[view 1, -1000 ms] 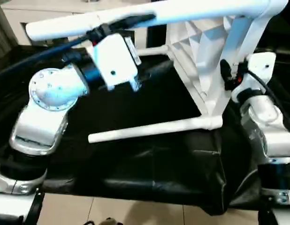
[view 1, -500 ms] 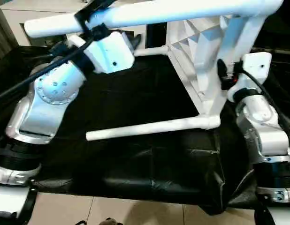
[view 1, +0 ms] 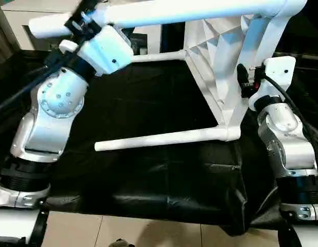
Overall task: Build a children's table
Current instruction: Flip table
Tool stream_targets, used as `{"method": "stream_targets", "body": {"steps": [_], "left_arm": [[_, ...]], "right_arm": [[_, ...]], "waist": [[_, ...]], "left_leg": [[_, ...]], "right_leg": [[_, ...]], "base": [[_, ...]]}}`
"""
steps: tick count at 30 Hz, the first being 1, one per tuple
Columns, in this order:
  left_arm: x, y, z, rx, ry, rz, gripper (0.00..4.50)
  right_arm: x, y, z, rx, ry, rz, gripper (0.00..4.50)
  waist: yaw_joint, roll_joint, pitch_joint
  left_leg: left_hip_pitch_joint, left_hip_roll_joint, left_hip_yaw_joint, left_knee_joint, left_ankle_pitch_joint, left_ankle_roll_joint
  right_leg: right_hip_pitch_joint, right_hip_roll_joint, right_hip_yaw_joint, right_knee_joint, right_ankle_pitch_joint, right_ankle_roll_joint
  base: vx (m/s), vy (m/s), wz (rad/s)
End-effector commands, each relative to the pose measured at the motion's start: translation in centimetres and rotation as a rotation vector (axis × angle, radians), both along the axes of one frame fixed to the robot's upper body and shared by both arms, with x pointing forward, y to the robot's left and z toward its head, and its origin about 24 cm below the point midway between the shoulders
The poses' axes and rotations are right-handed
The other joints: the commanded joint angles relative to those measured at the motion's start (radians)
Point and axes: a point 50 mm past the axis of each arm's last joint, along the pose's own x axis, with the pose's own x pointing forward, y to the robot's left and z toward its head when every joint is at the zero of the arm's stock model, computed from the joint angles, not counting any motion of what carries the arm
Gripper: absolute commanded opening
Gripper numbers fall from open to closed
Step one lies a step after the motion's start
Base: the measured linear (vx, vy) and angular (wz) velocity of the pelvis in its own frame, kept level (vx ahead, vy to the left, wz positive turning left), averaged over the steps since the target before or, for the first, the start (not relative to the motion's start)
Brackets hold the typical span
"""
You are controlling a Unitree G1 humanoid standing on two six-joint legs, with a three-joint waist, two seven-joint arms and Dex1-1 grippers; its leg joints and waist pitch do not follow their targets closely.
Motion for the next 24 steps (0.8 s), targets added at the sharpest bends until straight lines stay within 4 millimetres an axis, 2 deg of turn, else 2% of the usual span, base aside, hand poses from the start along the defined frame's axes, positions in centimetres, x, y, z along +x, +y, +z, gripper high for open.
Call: {"method": "stream_targets", "body": {"steps": [1, 5, 9, 10, 12, 13, 14, 15, 17, 18, 19, 20, 22, 23, 24], "left_arm": [[-0.2, 0.0, 0.5, -0.043, -0.025, -0.008, 3.01], [-0.1, 0.0, 0.3, -0.069, -0.016, -0.014, 2.88], [0.1, 0.8, 0.6, -0.239, 0.006, -0.012, 2.85], [0.3, 1.8, 1.1, -0.353, 0.007, 0.001, 2.84], [0.3, 2.1, 1.3, -0.396, 0.006, 0.005, 2.82], [0.4, 2.4, 1.4, -0.422, 0.006, 0.005, 2.82], [0.4, 2.8, 1.6, -0.463, 0.007, 0.006, 2.82], [0.4, 3.1, 1.6, -0.497, 0.009, 0.008, 2.82], [0.5, 3.7, 1.7, -0.559, 0.012, 0.016, 2.82], [0.5, 3.8, 1.7, -0.567, 0.013, 0.018, 2.82], [0.7, 4.8, 1.6, -0.66, 0.027, 0.033, 2.82], [0.8, 5.3, 1.4, -0.708, 0.043, 0.037, 2.82], [0.9, 5.6, 1.0, -0.752, 0.063, 0.04, 2.81], [1.0, 5.9, 0.7, -0.782, 0.077, 0.044, 2.81], [1.1, 6.0, 0.5, -0.805, 0.088, 0.047, 2.81]], "right_arm": [[0.2, -0.4, -0.7, -0.09, 0.039, -0.019, 1.93], [0.4, -0.7, -0.1, -0.106, 0.02, -0.024, 1.93], [0.6, -1.5, 1.4, -0.14, -0.027, -0.026, 1.93], [0.8, -2.3, 3.1, -0.17, -0.072, -0.019, 1.93], [0.8, -2.6, 3.9, -0.187, -0.092, -0.015, 1.93], [0.9, -2.9, 4.6, -0.198, -0.11, -0.011, 1.93], [0.9, -3.3, 5.7, -0.207, -0.134, -0.001, 1.93], [0.9, -3.5, 6.6, -0.219, -0.153, 0.015, 1.93], [0.9, -3.8, 8.2, -0.26, -0.176, 0.058, 1.93], [0.9, -3.8, 8.4, -0.266, -0.177, 0.066, 1.93], [0.7, -3.8, 10.5, -0.364, -0.184, 0.153, 1.93], [0.5, -3.8, 11.5, -0.425, -0.177, 0.194, 1.93], [0.4, -3.9, 12.2, -0.484, -0.158, 0.228, 1.93], [0.4, -4.1, 12.7, -0.538, -0.134, 0.243, 1.93], [0.3, -4.3, 13.0, -0.581, -0.114, 0.253, 1.93]], "waist": [[-0.003, -0.007, -0.065], [-0.004, -0.004, -0.065], [-0.003, -0.011, -0.067], [0.0, -0.011, -0.069], [0.004, -0.017, -0.076], [0.008, -0.015, -0.078], [0.011, -0.014, -0.074], [0.011, -0.014, -0.074], [0.017, -0.01, -0.072], [0.02, -0.009, -0.072], [0.019, -0.005, -0.071], [0.02, -0.007, -0.071], [0.023, -0.005, -0.068], [0.022, 0.0, -0.067], [0.024, 0.0, -0.067]], "left_leg": [[0.022, 0.046, -0.029, -0.065, -0.122, -0.018], [0.022, 0.046, -0.029, -0.065, -0.128, -0.019], [0.021, 0.043, -0.027, -0.061, -0.114, -0.006], [0.016, 0.042, -0.026, -0.057, -0.082, 0.018], [0.011, 0.037, -0.024, -0.048, -0.044, 0.049], [0.009, 0.036, -0.023, -0.045, -0.021, 0.063], [0.001, 0.032, -0.02, -0.041, -0.005, 0.1], [0.001, 0.032, -0.02, -0.041, -0.005, 0.1], [0.004, 0.039, -0.021, -0.041, -0.037, 0.109], [0.005, 0.04, -0.021, -0.041, -0.041, 0.108], [0.007, 0.042, -0.023, -0.041, -0.057, 0.104], [0.008, 0.042, -0.024, -0.041, -0.057, 0.103], [0.007, 0.045, -0.022, -0.039, -0.074, 0.104], [0.009, 0.045, -0.024, -0.04, -0.085, 0.096], [0.01, 0.047, -0.024, -0.04, -0.09, 0.094]], "right_leg": [[0.033, -0.045, 0.039, -0.064, -0.01, -0.182], [0.031, -0.046, 0.039, -0.064, -0.016, -0.186], [0.034, -0.045, 0.039, -0.063, 0.001, -0.194], [0.037, -0.046, 0.039, -0.059, 0.033, -0.203], [0.042, -0.045, 0.04, -0.052, 0.081, -0.217], [0.04, -0.045, 0.04, -0.048, 0.112, -0.22], [0.037, -0.044, 0.038, -0.048, 0.133, -0.228], [0.037, -0.044, 0.038, -0.048, 0.133, -0.228], [0.033, -0.044, 0.035, -0.052, 0.061, -0.235], [0.032, -0.044, 0.035, -0.053, 0.049, -0.234], [0.031, -0.043, 0.033, -0.053, 0.033, -0.24], [0.031, -0.041, 0.033, -0.053, 0.03, -0.242], [0.027, -0.044, 0.034, -0.057, 0.013, -0.254], [0.027, -0.043, 0.033, -0.058, 0.002, -0.254], [0.027, -0.043, 0.034, -0.058, -0.002, -0.254]], "base": [[0.0, 0.0, 0.0], [0.0, 0.0, 0.0], [0.0, 0.0, 0.0], [0.0, 0.0, 0.0], [0.0, 0.0, 0.0], [0.0, 0.0, 0.0], [0.0, 0.0, 0.0], [0.0, 0.0, 0.0], [0.0, 0.0, 0.0], [0.0, 0.0, 0.0], [0.0, 0.0, 0.0], [0.0, 0.0, 0.0], [0.0, 0.0, 0.0], [0.0, 0.0, 0.0], [0.0, 0.0, 0.0]]}}
